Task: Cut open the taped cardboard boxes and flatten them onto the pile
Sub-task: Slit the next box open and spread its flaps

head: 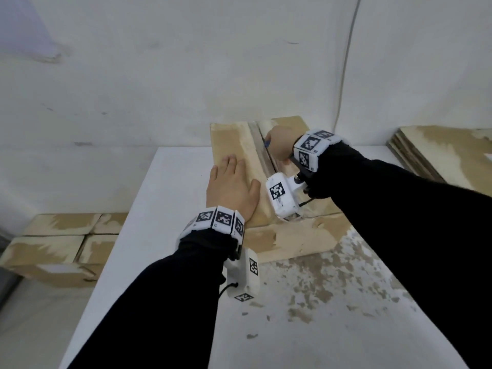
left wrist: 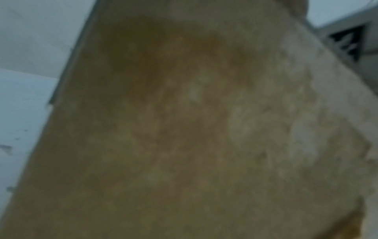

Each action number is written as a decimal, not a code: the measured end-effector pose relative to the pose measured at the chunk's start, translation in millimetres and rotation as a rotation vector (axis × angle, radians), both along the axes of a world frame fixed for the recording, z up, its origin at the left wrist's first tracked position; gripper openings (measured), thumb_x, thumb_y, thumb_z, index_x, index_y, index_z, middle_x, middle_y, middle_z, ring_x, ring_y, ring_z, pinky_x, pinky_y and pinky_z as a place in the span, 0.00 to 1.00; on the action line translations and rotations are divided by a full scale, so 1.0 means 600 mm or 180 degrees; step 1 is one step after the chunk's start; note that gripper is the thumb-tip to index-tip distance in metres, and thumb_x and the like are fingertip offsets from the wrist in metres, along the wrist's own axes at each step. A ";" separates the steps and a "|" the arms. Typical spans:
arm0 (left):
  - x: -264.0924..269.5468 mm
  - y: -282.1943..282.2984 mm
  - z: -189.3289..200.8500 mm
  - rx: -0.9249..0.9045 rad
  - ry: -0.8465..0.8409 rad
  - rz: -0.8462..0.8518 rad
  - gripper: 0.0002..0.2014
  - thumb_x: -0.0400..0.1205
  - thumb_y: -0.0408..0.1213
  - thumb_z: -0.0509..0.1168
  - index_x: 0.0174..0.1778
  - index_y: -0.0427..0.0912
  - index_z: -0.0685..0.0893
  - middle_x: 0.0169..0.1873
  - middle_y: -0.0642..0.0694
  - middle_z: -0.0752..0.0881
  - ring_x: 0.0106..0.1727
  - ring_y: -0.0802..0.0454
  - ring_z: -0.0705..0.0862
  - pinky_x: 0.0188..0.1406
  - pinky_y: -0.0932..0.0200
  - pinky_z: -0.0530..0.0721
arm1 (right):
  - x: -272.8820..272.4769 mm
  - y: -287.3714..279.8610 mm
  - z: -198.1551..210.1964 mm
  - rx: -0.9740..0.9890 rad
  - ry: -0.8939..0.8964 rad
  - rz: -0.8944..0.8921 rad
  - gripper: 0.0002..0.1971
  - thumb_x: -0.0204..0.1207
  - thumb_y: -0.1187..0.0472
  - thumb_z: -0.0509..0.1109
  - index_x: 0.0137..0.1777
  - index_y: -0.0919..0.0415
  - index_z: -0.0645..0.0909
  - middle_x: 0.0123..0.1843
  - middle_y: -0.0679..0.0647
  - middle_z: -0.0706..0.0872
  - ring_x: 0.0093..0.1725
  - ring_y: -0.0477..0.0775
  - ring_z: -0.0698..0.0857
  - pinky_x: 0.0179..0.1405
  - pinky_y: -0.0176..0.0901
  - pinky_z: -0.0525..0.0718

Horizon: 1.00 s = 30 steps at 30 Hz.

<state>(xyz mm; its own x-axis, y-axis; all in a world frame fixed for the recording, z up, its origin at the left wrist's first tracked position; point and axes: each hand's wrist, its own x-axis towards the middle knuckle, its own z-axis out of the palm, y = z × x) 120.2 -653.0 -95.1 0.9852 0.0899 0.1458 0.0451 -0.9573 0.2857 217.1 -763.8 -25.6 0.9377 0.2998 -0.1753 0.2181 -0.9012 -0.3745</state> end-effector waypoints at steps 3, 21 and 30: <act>-0.003 -0.002 0.005 -0.0028 -0.0035 -0.0003 0.28 0.86 0.45 0.50 0.81 0.38 0.61 0.83 0.41 0.57 0.84 0.49 0.51 0.81 0.53 0.45 | -0.044 -0.015 0.006 -0.0360 0.0093 0.0120 0.19 0.80 0.68 0.59 0.71 0.67 0.74 0.67 0.64 0.80 0.46 0.56 0.78 0.29 0.34 0.72; -0.008 -0.003 0.001 0.0171 -0.0104 -0.0029 0.24 0.86 0.43 0.50 0.78 0.39 0.66 0.81 0.41 0.62 0.83 0.47 0.55 0.79 0.44 0.50 | -0.302 -0.135 -0.010 0.0415 0.0557 -0.0130 0.19 0.82 0.71 0.52 0.70 0.61 0.72 0.56 0.61 0.79 0.33 0.47 0.70 0.26 0.36 0.65; -0.011 -0.015 0.005 0.0312 -0.0994 -0.2379 0.20 0.85 0.45 0.49 0.51 0.38 0.84 0.46 0.42 0.82 0.45 0.41 0.79 0.49 0.47 0.76 | -0.355 -0.153 -0.058 0.1526 0.0664 -0.0719 0.21 0.84 0.73 0.50 0.75 0.62 0.69 0.37 0.44 0.69 0.30 0.42 0.66 0.23 0.25 0.71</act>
<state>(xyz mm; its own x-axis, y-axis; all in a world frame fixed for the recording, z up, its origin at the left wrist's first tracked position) 113.9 -662.0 -92.3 0.6925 -0.6025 0.3968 -0.6832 -0.7243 0.0927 4.3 -855.7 -60.3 0.9479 0.1876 -0.2573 -0.0826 -0.6354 -0.7677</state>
